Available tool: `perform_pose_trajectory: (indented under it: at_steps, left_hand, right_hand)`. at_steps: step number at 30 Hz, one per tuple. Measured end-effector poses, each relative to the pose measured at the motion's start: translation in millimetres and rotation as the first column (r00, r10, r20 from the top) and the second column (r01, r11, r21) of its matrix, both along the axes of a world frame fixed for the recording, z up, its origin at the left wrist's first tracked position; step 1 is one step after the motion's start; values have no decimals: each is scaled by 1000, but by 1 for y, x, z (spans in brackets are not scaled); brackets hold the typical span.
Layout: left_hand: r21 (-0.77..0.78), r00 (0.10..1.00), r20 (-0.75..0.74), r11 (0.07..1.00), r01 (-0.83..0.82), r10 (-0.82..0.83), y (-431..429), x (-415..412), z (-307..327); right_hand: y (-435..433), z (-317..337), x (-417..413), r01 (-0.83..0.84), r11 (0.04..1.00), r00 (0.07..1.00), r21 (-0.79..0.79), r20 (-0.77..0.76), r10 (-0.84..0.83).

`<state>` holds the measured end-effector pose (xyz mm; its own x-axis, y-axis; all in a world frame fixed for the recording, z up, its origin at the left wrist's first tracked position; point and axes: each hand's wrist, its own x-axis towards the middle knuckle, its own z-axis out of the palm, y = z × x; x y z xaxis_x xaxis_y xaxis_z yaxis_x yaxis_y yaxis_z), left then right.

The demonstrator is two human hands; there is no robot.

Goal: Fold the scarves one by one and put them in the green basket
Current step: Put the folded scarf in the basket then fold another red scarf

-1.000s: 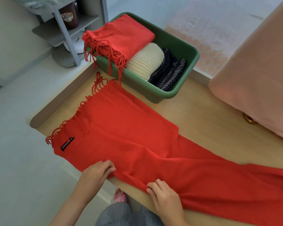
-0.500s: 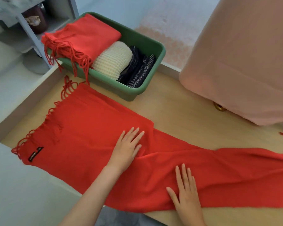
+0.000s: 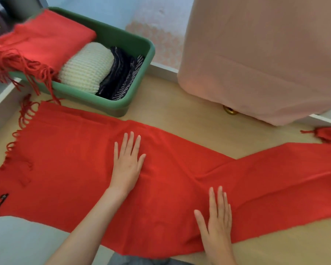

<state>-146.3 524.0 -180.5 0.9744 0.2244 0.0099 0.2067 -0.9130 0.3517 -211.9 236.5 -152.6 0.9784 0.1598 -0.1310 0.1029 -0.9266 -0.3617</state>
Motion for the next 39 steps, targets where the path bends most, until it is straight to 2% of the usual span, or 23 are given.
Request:
perform_pose_trajectory:
  at_steps: [4,9,13,18,21,23,26,29,33,36,39]
  left_hand:
    - [-49,984,84,986,161,-156,-66,-24,15]
    - [-43,938,-58,940,339,-341,-142,-51,3]
    - [33,926,-168,937,347,-337,-155,-55,-9]
    - [50,938,-151,945,323,-312,-156,-55,-9]
    - [52,937,-161,945,323,-311,-156,-55,-10]
    - [41,936,-152,945,325,-316,-156,-55,-10]
    - [-54,962,-86,965,256,-260,-163,-51,-4]
    - [-108,969,11,963,245,-245,-185,-34,9]
    - [-100,927,72,922,375,-369,-241,6,18]
    - [-66,868,41,866,496,-494,-295,34,16]
    - [9,790,-56,791,611,-610,-338,49,4]
  right_hand:
    - [-51,1,29,210,978,977,2,-30,-210]
    - [-123,-16,43,271,955,955,-117,-94,-282]
    - [-149,-33,18,308,927,935,-214,-113,-337]
    - [-145,-37,-33,442,878,886,-182,-64,-460]
    - [-139,-35,-49,446,885,886,-136,-73,-458]
    - [-146,-22,-46,454,890,885,-31,-93,-455]
    - [-184,1,-21,484,870,875,96,-56,-481]
    - [-242,5,15,510,858,860,58,-2,-510]
    - [-307,-1,54,532,847,847,23,-1,-532]
    - [-337,-7,65,466,884,882,-38,-56,-468]
    - [-350,-18,63,385,909,910,-162,-98,-403]
